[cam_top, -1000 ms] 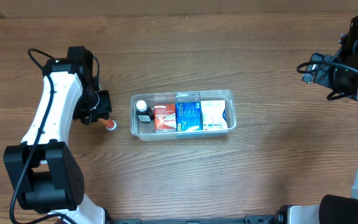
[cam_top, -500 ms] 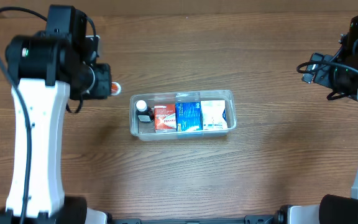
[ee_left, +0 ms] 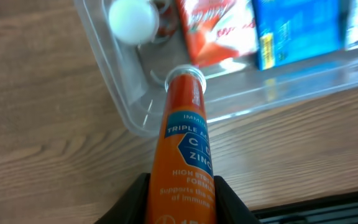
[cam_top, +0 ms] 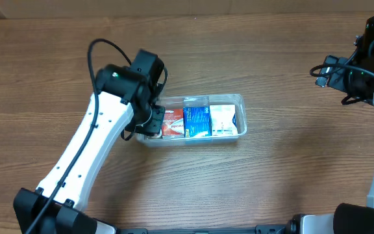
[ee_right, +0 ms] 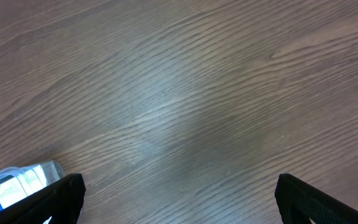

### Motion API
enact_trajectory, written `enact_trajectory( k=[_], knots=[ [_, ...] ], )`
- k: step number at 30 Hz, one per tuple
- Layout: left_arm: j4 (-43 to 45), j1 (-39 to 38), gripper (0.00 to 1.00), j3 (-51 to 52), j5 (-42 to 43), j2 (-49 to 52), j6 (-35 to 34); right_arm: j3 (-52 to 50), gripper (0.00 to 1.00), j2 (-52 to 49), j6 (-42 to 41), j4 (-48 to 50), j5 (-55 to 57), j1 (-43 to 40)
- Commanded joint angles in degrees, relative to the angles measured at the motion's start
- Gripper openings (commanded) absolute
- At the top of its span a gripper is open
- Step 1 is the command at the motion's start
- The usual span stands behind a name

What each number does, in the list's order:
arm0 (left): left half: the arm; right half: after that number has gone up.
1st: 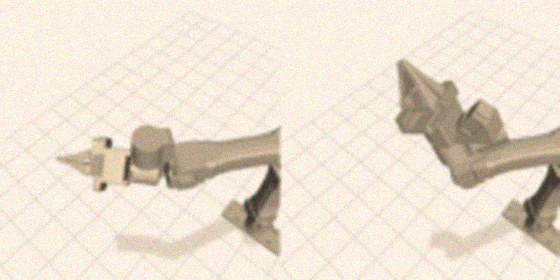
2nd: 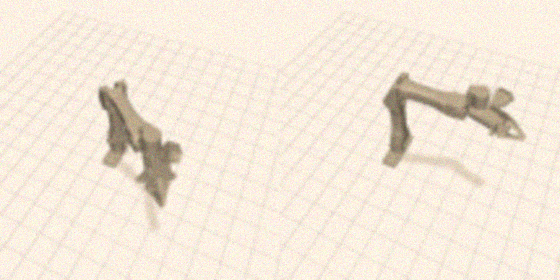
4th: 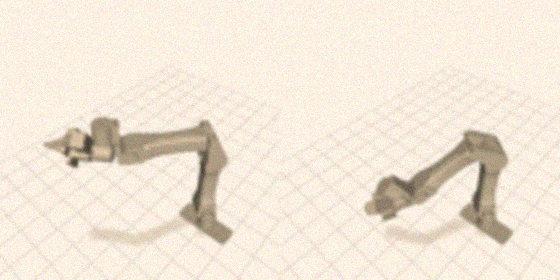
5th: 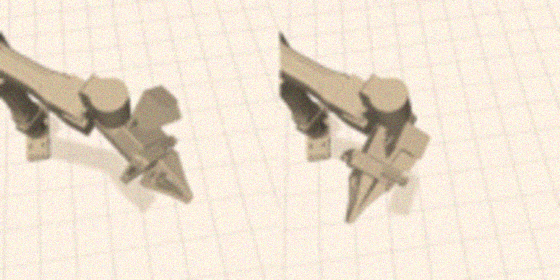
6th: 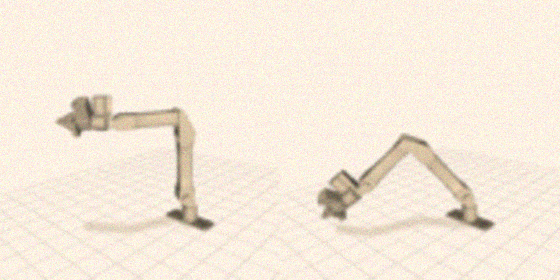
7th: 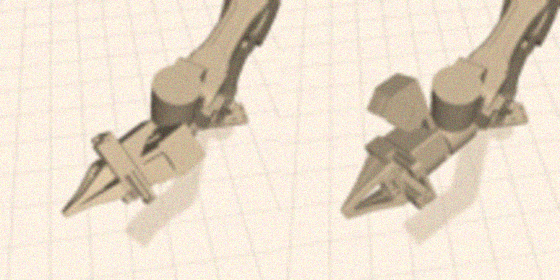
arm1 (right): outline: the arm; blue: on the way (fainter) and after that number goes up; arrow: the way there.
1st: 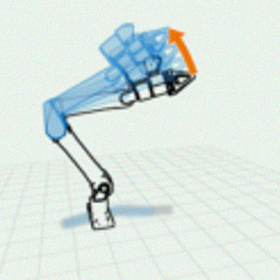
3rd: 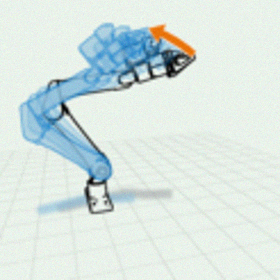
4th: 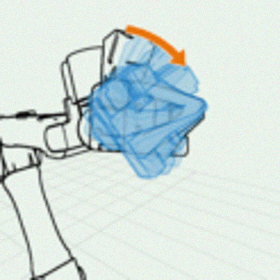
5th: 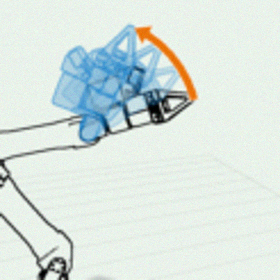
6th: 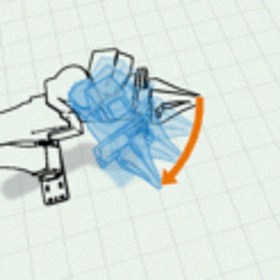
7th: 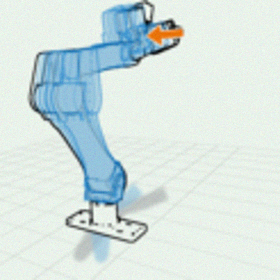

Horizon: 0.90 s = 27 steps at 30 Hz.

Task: Pack container
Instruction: 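Carry the orange tube into the container's left end and release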

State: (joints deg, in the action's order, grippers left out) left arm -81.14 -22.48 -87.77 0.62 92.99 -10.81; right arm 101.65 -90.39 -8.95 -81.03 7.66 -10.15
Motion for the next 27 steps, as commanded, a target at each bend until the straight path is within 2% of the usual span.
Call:
enact_trajectory(
  k=[1,4,7,8,9,10,12,14,16,18,22,27],
  knots=[
    [5.1,0.0,0.13,6.4,-1.7,-0.4,-1.0,0.7,1.0,0.2,0.2,0.2,-0.3,-0.2],
    [10.7,0.0,0.13,10.9,-1.7,-0.4,-1.0,0.7,1.0,0.2,0.2,0.2,-0.3,-0.2],
    [14.6,0.0,0.2,13.2,-4.1,-0.4,-1.0,0.7,1.0,0.2,0.2,0.2,-0.3,-0.2],
    [15.3,0.0,0.25,13.5,-4.1,-0.4,-1.0,0.7,1.0,0.2,0.2,0.2,-0.3,-0.2],
    [16.0,0.0,0.36,13.5,-4.1,-0.4,-1.0,0.7,1.0,0.2,0.2,0.2,-0.3,-0.2],
    [16.7,0.0,0.43,13.5,-4.2,-0.4,-1.0,0.7,1.0,0.2,0.2,0.2,-0.3,-0.2],
    [17.1,0.1,0.44,13.5,-4.2,-0.4,-1.0,0.7,1.0,0.2,0.2,0.2,-0.3,-0.2],
    [16.5,0.1,0.43,13.5,-4.2,-0.4,-1.0,0.7,1.0,0.2,0.2,0.2,-0.3,-0.2],
    [16.5,0.1,0.22,13.5,-4.2,-0.4,-1.0,0.7,1.0,0.2,0.2,0.2,-0.3,-0.2],
    [15.7,0.1,0.09,13.2,-4.2,-0.4,-1.0,0.7,1.0,0.2,0.2,0.2,-0.3,-0.2],
    [9.6,0.1,0.08,9.6,-7.5,-0.4,-1.0,0.7,1.0,0.2,0.2,0.2,-0.3,-0.2],
    [13.1,0.1,0.11,9.0,-7.1,-0.4,-1.0,0.7,1.0,0.2,0.2,0.2,-0.3,-0.2]
  ],
)
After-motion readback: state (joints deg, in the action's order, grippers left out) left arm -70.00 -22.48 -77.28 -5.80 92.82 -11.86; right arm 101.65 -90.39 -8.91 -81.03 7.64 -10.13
